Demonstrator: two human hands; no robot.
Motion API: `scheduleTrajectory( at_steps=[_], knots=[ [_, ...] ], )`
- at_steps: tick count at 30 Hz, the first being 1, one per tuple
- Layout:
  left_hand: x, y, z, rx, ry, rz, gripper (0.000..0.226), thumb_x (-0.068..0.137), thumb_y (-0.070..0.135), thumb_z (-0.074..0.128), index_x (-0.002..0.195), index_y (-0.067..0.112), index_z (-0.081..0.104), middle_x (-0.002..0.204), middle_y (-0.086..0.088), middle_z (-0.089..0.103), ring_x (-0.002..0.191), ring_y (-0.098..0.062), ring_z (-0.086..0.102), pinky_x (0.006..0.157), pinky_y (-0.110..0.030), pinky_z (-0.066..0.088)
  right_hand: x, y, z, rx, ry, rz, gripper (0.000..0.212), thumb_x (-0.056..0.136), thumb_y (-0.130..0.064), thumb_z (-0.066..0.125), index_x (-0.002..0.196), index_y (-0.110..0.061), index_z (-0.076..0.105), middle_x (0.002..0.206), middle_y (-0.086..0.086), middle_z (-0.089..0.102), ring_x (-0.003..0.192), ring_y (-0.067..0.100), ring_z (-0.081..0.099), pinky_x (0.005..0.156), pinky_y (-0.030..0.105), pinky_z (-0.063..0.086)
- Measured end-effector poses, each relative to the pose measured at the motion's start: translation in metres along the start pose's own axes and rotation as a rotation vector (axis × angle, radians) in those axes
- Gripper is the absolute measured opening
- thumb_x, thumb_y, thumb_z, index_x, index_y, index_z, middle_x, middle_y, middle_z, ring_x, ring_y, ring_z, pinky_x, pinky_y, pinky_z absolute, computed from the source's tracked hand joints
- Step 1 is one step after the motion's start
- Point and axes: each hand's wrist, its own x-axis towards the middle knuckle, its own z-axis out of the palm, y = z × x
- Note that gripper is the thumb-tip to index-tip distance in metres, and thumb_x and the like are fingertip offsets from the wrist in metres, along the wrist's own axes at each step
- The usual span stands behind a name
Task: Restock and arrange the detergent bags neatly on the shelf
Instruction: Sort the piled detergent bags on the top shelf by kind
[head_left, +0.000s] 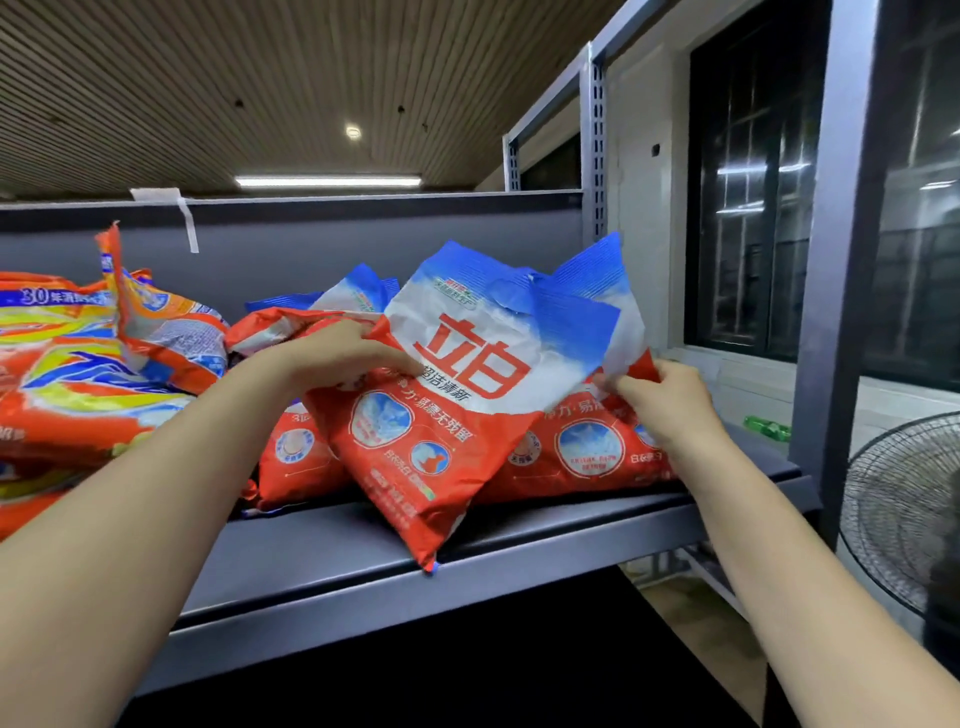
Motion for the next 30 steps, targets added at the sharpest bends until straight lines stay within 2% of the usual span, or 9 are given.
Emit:
scheduleTrajectory(
  at_steps=[2, 5, 9, 13, 16, 20, 23, 26, 30],
  knots=[
    [-0.015, 0.002, 0.001, -0.138, -0.053, -0.031, 0.02, 0.073, 0.036, 0.078, 0.083, 0.023, 0.066, 0.075, 0.004, 0.074, 0.06, -0.013, 0.069, 0.059, -0.027, 0.05, -0.002, -0.004, -0.003, 0.038, -0.025, 0.012, 0.014, 0.074, -0.027, 0.076, 0.073, -0.015, 0.07, 0.073, 0.007, 0.073, 0.07, 0.028, 0.07, 0.076, 0.047, 0.058],
    [-0.029, -0.001, 0.004, -0.241, -0.009, -0.095, 0.017, 0.085, 0.031, 0.068, 0.098, 0.021, 0.066, 0.084, 0.001, 0.073, 0.062, -0.01, 0.069, 0.058, -0.023, 0.05, -0.008, -0.01, -0.007, -0.063, 0.015, -0.001, 0.015, 0.082, -0.027, 0.066, 0.073, -0.016, 0.067, 0.079, 0.008, 0.072, 0.072, 0.026, 0.069, 0.075, 0.039, 0.057],
    [-0.039, -0.008, 0.016, -0.163, 0.336, -0.153, 0.032, 0.097, 0.034, 0.048, 0.112, 0.011, 0.065, 0.114, -0.013, 0.066, 0.099, -0.027, 0.061, 0.086, -0.029, 0.043, -0.026, -0.015, -0.005, -0.132, 0.131, -0.058, 0.02, 0.089, -0.029, 0.054, 0.085, -0.013, 0.067, 0.088, 0.008, 0.07, 0.084, 0.031, 0.066, 0.08, 0.04, 0.054],
    [-0.057, -0.012, 0.025, -0.065, 0.613, -0.173, 0.041, 0.1, 0.034, 0.038, 0.119, 0.006, 0.062, 0.126, -0.022, 0.057, 0.117, -0.039, 0.051, 0.097, -0.038, 0.037, -0.047, -0.017, -0.009, -0.018, 0.226, -0.121, 0.026, 0.09, -0.032, 0.053, 0.073, -0.014, 0.057, 0.078, 0.007, 0.063, 0.084, 0.035, 0.064, 0.076, 0.045, 0.052],
    [-0.081, -0.011, 0.03, -0.056, 0.839, -0.151, 0.042, 0.1, 0.032, 0.034, 0.113, 0.003, 0.062, 0.12, -0.028, 0.057, 0.112, -0.044, 0.05, 0.091, -0.041, 0.038, -0.067, -0.018, -0.016, 0.077, 0.251, -0.19, 0.031, 0.091, -0.038, 0.054, 0.072, -0.014, 0.057, 0.073, 0.002, 0.064, 0.074, 0.028, 0.063, 0.073, 0.043, 0.053],
    [-0.126, 0.002, 0.048, -0.091, 1.098, -0.053, 0.041, 0.102, 0.031, 0.033, 0.086, 0.002, 0.058, 0.103, -0.029, 0.062, 0.09, -0.04, 0.053, 0.068, -0.036, 0.027, -0.099, -0.018, -0.032, 0.129, 0.342, -0.294, 0.026, 0.096, -0.034, 0.052, 0.075, -0.019, 0.052, 0.068, -0.013, 0.054, 0.065, 0.009, 0.053, 0.06, 0.022, 0.04],
    [-0.155, 0.001, 0.069, -0.131, 1.202, 0.01, 0.042, 0.101, 0.03, 0.035, 0.091, -0.001, 0.062, 0.1, -0.027, 0.064, 0.09, -0.04, 0.055, 0.069, -0.035, 0.028, -0.115, -0.014, -0.05, 0.204, 0.397, -0.303, 0.021, 0.097, -0.031, 0.052, 0.083, -0.015, 0.054, 0.071, -0.014, 0.052, 0.056, -0.005, 0.051, 0.049, 0.003, 0.034],
    [-0.175, -0.009, 0.099, -0.21, 1.212, 0.077, 0.048, 0.097, 0.036, 0.035, 0.095, -0.002, 0.065, 0.095, -0.027, 0.066, 0.089, -0.04, 0.059, 0.075, -0.038, 0.04, -0.125, 0.002, -0.067, 0.179, 0.363, -0.331, 0.041, 0.096, -0.029, 0.055, 0.059, -0.016, 0.044, 0.054, -0.016, 0.044, 0.042, -0.01, 0.046, 0.044, 0.007, 0.031],
    [-0.201, -0.022, 0.149, -0.235, 1.166, -0.005, 0.05, 0.1, 0.034, 0.036, 0.085, -0.004, 0.064, 0.085, -0.029, 0.064, 0.08, -0.038, 0.059, 0.065, -0.033, 0.032, -0.139, 0.042, -0.08, 0.13, 0.219, -0.304, 0.051, 0.094, -0.026, 0.058, 0.048, -0.019, 0.038, 0.035, -0.015, 0.044, 0.036, -0.003, 0.042, 0.042, 0.012, 0.029]
  ],
)
